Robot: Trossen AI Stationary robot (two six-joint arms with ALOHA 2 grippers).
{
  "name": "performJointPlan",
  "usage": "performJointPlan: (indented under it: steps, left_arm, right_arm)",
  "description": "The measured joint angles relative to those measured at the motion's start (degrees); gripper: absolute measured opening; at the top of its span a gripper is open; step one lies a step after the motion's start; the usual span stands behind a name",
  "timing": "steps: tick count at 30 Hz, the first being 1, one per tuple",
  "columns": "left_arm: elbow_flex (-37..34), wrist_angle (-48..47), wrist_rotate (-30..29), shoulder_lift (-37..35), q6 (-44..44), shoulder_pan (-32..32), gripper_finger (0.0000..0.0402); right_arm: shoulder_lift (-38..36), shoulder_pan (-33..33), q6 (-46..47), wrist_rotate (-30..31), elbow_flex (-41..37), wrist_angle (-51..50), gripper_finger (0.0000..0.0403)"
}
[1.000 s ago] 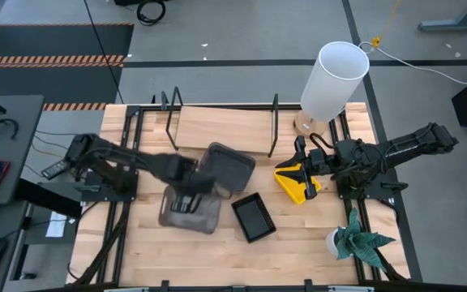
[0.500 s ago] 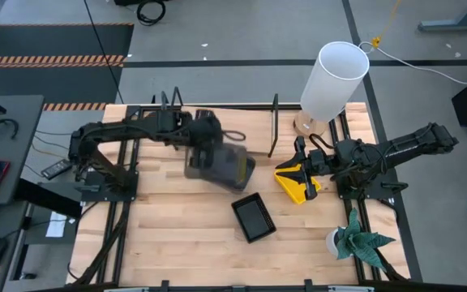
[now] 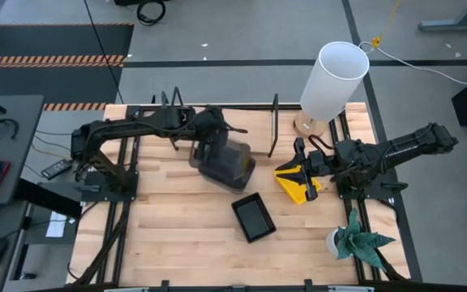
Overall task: Stack baskets on shelf by color
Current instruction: Stack the bottom black bin on the top black bins
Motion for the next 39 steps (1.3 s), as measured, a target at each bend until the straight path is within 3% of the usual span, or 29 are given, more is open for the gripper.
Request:
performJointPlan:
  steps: [12,19,31,39]
  left_arm:
    - [-5.0,4.2,-0.1,0.0,4.1,0.0,0.0011]
    - [-6.7,2.5,4.1,0.0,4.4,0.0,0.0016]
    - [-6.7,0.9,6.2,0.0,3.5,0.0,0.0101]
    - [-6.7,2.1,1.6,0.0,-1.5,0.0,0.0126]
  right_arm:
    - [0.0,0.0,-0.1,-0.2,0.0,0.0,0.0083]
    - [0.0,0.0,-0.1,-0.2,0.0,0.1,0.0083]
    - [0.0,0.0,0.1,-0.2,0.0,0.2,0.0083]
    - [0.0,0.0,0.2,-0.2,0.0,0.2,0.0083]
